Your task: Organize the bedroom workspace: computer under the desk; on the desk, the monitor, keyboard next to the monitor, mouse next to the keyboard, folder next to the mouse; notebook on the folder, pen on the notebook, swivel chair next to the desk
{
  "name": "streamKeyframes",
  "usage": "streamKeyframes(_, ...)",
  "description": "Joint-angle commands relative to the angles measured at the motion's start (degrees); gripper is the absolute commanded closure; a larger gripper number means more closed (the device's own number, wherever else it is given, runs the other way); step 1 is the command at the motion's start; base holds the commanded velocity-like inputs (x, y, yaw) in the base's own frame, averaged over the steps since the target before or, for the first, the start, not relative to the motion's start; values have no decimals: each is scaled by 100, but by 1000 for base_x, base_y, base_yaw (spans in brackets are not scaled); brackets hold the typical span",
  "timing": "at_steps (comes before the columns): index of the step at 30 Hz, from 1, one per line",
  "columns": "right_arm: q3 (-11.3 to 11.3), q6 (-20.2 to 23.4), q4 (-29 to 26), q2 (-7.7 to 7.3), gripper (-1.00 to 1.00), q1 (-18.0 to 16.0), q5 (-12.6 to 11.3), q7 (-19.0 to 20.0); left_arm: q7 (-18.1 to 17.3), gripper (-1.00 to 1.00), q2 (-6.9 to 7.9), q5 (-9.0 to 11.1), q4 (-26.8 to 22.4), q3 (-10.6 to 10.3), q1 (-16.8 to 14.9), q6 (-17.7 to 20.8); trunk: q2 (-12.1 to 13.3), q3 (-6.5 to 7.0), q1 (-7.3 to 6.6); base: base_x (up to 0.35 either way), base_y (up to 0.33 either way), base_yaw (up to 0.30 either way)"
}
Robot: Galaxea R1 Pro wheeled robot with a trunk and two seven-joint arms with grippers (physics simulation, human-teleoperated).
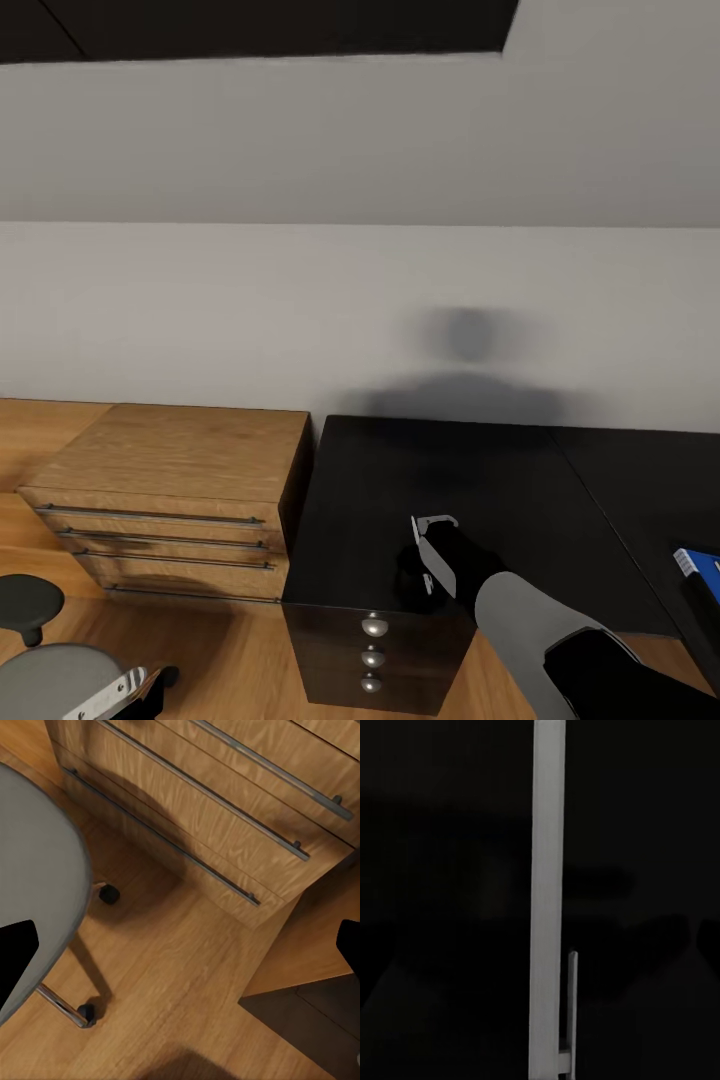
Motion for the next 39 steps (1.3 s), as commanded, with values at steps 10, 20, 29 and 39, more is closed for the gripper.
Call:
streamKeyframes(10,37,24,-14,-2,100,-3,-61,-55,27,-100,4,43,-13,-3,1,24,-5,-6,1,0,0,0)
streamKeyframes(20,35,24,-24,-3,100,-3,-61,-44,27,-100,6,43,-13,-1,1,24,-5,-6,1,0,0,0)
streamKeyframes(29,35,16,-29,-3,100,-3,-61,-32,27,-100,5,43,-13,2,1,24,-5,-6,1,0,0,0)
streamKeyframes(39,37,15,-33,-2,100,-2,-61,-31,27,-100,10,43,-13,4,1,24,-5,-6,1,0,0,0)
